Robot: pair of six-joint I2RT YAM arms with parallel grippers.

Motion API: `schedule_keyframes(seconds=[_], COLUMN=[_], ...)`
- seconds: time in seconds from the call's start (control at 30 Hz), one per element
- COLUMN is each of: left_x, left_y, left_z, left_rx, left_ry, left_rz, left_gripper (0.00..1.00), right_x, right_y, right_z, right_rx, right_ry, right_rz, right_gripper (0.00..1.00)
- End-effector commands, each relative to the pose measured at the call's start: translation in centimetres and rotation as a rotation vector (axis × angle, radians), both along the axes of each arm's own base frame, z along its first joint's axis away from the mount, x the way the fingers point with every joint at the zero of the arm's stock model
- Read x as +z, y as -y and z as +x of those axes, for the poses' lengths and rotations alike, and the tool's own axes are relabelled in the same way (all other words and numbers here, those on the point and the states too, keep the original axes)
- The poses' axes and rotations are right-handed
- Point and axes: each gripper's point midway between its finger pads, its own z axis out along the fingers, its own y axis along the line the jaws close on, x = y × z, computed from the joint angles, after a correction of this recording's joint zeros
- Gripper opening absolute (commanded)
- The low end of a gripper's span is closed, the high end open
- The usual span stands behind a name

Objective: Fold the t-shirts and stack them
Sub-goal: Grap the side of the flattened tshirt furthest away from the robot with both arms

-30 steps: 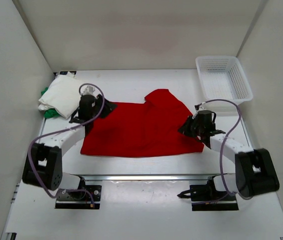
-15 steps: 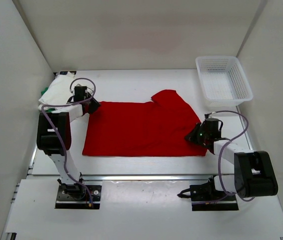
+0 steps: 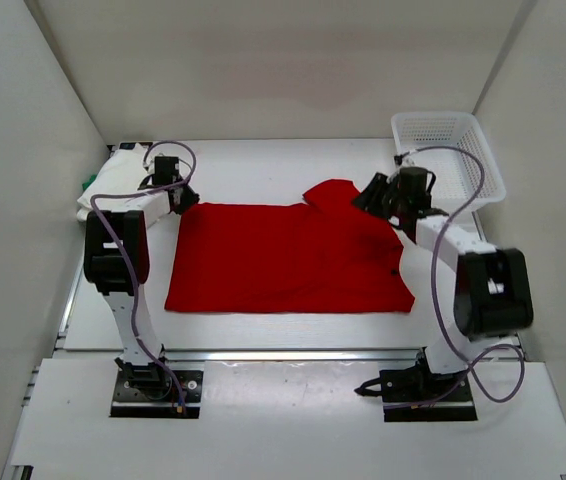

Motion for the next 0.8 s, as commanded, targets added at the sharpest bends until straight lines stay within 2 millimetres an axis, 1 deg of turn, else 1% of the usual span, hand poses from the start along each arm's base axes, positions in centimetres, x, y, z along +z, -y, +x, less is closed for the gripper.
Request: schedule_keyframes(seconds=[0.0, 0.03, 0.07, 0.1, 0.13, 0.17, 0.2, 0.23, 0.27, 0.3, 0.33, 0.4, 0.43, 0.47, 0.5, 0.53, 0.57, 0.6, 0.63, 0.67, 0.7, 0.73, 0.77], left_x=[0.6, 0.8, 0.9, 1.3, 1.6, 1.9, 1.8, 1.9, 1.7, 1.8, 2.0, 2.4, 2.1, 2.1, 2.1, 2.2, 2.2, 2.3, 2.1, 2.3, 2.5, 2.3, 2.6], left_y=[-0.5, -0.4, -0.4, -0.3, -0.2, 0.0, 0.1, 0.2, 0.3, 0.2, 0.1, 0.3, 0.1, -0.1, 0.2, 0.0, 0.0, 0.0, 0.0, 0.1, 0.2, 0.1, 0.2], left_z=[-0.2, -0.2, -0.2, -0.2, -0.2, 0.0, 0.1, 0.3, 0.1, 0.2, 0.4, 0.4, 0.5, 0.5, 0.3, 0.6, 0.5, 0.5, 0.5, 0.5, 0.5, 0.4, 0.6], left_rx=[-0.009, -0.014, -0.014, -0.020, -0.024, -0.032, -0.036, -0.041, -0.044, -0.050, -0.048, -0.053, -0.051, -0.046, -0.058, -0.048, -0.049, -0.046, -0.044, -0.041, -0.043, -0.045, -0.047], left_ry=[-0.006, 0.003, 0.011, 0.022, 0.026, 0.034, 0.031, 0.030, 0.021, 0.021, 0.026, 0.033, 0.030, 0.029, 0.025, 0.034, 0.031, 0.031, 0.030, 0.039, 0.044, 0.039, 0.044], left_rz=[-0.011, -0.012, -0.009, -0.001, 0.007, 0.009, 0.013, 0.025, 0.035, 0.041, 0.051, 0.045, 0.043, 0.041, 0.044, 0.042, 0.041, 0.036, 0.032, 0.026, 0.023, 0.019, 0.020], left_gripper=[0.36, 0.36, 0.36, 0.37, 0.37, 0.37, 0.37, 0.37, 0.37, 0.37, 0.37, 0.36, 0.37, 0.36, 0.37, 0.37, 0.36, 0.37, 0.37, 0.37, 0.37, 0.37, 0.37], right_x=[0.4, 0.6, 0.5, -1.5, -0.7, -1.9, -2.2, -4.9, -4.1, -4.7, -6.7, -5.9, -7.3, -6.9, -7.6, -8.9, -7.6, -8.1, -10.1, -10.0, -9.0, -9.0, -8.6], right_y=[1.6, 1.4, 2.1, 2.5, 2.3, 2.2, 2.4, 1.9, 2.0, 1.9, 1.7, 1.1, 0.6, 0.4, 0.1, -0.6, -1.1, -1.3, -2.1, -2.7, -2.6, -3.3, -3.1], right_z=[5.5, 7.6, 9.6, 10.6, 12.1, 13.5, 15.5, 15.4, 16.5, 17.4, 17.5, 19.1, 18.8, 19.3, 19.6, 19.3, 19.5, 19.8, 19.5, 19.8, 20.2, 20.7, 20.5], right_rx=[-0.007, 0.001, -0.006, -0.009, 0.011, 0.025, 0.029, 0.052, 0.050, 0.053, 0.063, 0.079, 0.090, 0.083, 0.093, 0.114, 0.133, 0.143, 0.170, 0.183, 0.183, 0.191, 0.201], right_ry=[0.054, 0.061, 0.072, 0.029, 0.039, -0.002, 0.005, -0.064, -0.059, -0.069, -0.106, -0.086, -0.122, -0.120, -0.131, -0.156, -0.158, -0.176, -0.214, -0.215, -0.209, -0.200, -0.209], right_rz=[-0.022, -0.024, -0.032, -0.038, -0.035, -0.040, -0.050, -0.063, -0.077, -0.092, -0.108, -0.111, -0.128, -0.140, -0.149, -0.150, -0.140, -0.150, -0.152, -0.160, -0.156, -0.133, -0.108], right_gripper=[0.34, 0.35, 0.35, 0.38, 0.40, 0.41, 0.41, 0.43, 0.43, 0.44, 0.44, 0.44, 0.44, 0.44, 0.45, 0.46, 0.45, 0.44, 0.45, 0.44, 0.44, 0.42, 0.37])
